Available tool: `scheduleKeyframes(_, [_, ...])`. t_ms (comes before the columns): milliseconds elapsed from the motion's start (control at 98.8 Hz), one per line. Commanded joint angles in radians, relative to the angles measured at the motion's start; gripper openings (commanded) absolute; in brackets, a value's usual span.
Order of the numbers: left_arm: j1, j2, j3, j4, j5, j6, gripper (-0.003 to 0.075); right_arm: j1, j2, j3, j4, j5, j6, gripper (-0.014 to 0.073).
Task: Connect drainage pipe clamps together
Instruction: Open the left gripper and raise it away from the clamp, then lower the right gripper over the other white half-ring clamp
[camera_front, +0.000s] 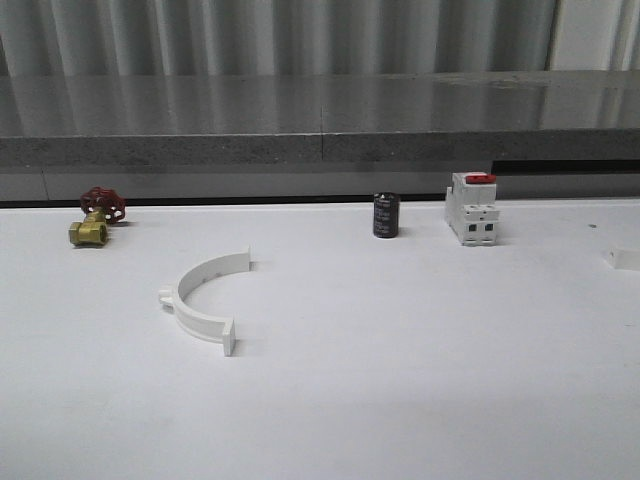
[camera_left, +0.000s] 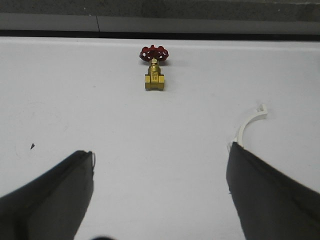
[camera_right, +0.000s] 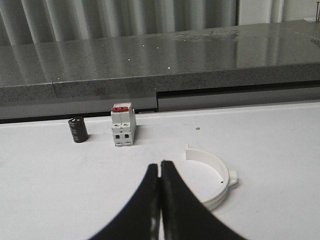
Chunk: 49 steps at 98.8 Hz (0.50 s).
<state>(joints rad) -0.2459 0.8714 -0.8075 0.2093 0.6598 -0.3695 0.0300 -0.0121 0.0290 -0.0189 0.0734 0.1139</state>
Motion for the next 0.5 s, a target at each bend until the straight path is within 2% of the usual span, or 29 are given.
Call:
scheduleKeyframes(0, [0.002, -0.119, 0.047, 0.008, -0.074, -0.009, 0.0545, -0.008, -0.018, -0.019, 0.003, -0.085, -0.005, -0.0067])
scheduleKeyframes(334, [0.002, -0.465, 0.275, 0.017, -0.074, -0.009, 0.054, -0.008, -0.018, -0.019, 0.003, -0.085, -0.005, -0.0067])
scheduleKeyframes(405, [0.002, -0.509, 0.304, 0.023, -0.074, -0.009, 0.0494, -0.008, -0.018, -0.019, 0.003, -0.085, -0.005, -0.0067])
scheduleKeyframes(486, [0.002, -0.547, 0.325, 0.032, -0.074, -0.009, 0.0372, -0.008, -0.018, -0.019, 0.003, -0.088, -0.005, -0.0067])
